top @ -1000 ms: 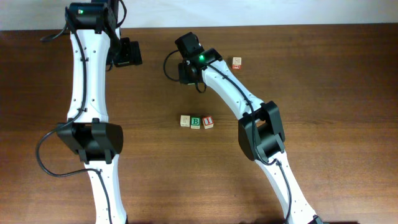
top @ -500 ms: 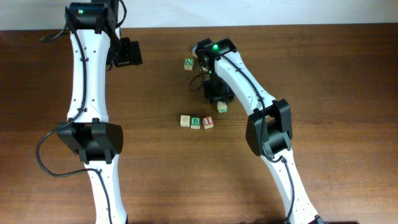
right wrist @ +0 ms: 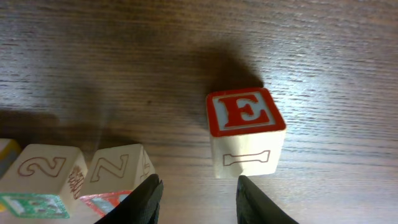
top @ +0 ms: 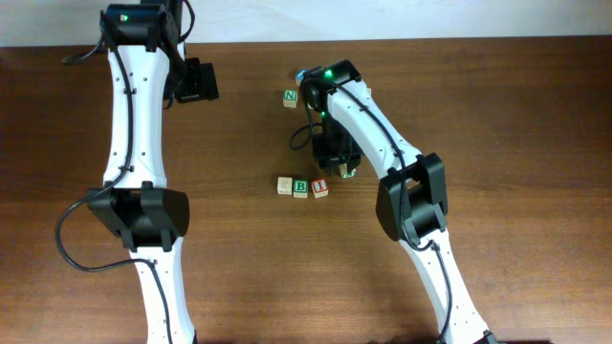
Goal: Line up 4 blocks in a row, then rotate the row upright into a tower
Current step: 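Lower the E block at the right end of the row and release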
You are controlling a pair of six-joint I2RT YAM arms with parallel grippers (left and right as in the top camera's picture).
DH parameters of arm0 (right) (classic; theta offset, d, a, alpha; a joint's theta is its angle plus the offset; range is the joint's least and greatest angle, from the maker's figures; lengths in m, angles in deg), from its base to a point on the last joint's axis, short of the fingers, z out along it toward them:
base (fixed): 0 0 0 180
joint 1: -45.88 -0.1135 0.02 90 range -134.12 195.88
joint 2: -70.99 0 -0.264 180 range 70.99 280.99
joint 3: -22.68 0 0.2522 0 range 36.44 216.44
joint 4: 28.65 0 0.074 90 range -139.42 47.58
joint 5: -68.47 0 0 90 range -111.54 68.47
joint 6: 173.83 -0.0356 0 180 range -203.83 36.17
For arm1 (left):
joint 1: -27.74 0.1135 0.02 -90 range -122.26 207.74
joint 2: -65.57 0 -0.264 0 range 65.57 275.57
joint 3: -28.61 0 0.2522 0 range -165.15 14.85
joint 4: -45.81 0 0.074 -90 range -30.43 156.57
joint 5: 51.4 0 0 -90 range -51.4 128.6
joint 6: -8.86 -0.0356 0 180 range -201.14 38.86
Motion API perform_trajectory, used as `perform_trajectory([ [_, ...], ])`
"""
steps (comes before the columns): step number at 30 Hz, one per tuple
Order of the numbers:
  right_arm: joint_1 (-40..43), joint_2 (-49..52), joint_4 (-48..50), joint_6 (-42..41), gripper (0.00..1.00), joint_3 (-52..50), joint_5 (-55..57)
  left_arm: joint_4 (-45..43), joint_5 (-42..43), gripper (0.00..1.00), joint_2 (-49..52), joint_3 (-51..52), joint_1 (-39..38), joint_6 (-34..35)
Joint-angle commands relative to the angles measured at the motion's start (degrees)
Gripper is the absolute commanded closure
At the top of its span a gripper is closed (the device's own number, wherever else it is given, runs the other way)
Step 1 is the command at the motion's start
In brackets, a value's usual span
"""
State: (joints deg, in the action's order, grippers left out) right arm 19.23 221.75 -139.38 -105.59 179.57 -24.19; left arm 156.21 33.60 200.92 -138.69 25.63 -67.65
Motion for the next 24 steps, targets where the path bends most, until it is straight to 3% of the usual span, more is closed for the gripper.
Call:
perform_trajectory([
  [1,-0.33,0.52,0.13,0.98,0.6,-0.42,11.15,0.07,-0.85,0.01,-0.26,-0.42,-0.09,0.15],
  [5,-0.24,0.52,0.87,5.51,0.6,-0.39,12.83,0.07,-0.85,0.01,-0.26,-0.42,-0.09,0.15],
  [14,-0.24,0.59,4.81,5.46,0.62,-0.46,8.9,0.07,-0.85,0.01,-0.26,-0.42,-0.09,0.17],
  [24,-0.22,0.59,2.43,2.36,0.66,-0.46,8.96,0.07,-0.85,0.01,-0.26,-0.42,-0.07,0.15],
])
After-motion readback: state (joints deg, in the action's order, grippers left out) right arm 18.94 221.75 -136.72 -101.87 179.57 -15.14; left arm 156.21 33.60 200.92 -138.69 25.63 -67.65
